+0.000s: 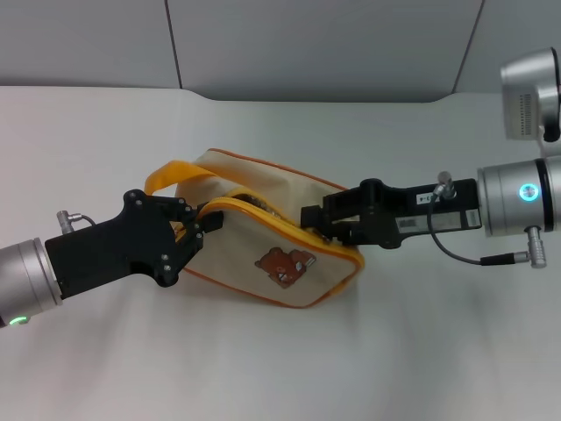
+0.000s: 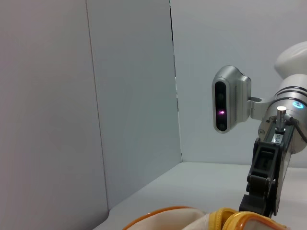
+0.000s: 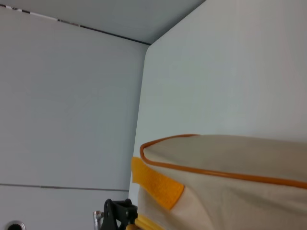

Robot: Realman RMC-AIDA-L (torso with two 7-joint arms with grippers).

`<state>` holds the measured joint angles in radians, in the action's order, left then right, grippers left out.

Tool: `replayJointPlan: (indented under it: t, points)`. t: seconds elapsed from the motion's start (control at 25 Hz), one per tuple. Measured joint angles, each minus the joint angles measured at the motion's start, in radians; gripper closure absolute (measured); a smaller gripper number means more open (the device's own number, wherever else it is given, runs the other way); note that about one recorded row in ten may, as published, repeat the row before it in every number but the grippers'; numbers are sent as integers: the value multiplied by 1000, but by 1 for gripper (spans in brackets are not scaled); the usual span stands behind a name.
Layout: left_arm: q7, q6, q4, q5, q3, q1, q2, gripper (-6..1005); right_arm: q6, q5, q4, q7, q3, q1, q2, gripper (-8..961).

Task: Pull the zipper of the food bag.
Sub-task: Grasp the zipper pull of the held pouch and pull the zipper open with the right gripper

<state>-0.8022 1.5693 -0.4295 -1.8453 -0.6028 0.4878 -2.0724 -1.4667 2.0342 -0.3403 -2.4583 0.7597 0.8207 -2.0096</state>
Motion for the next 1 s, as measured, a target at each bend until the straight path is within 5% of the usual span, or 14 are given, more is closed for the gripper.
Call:
replayJointPlan:
  t: [0.16,0.68,1.0]
  points:
    - [0,0,0,0,0,0,0,904,1,3,-7,3,18,4,-9,595]
    - [0,2,0,6,0,-7,-2,899,8,8,-68,69,30,-29,-20,954]
    - [-7,-14,0,10,10,-13,1,896,57,76,-201,45,24,-122,-23,946]
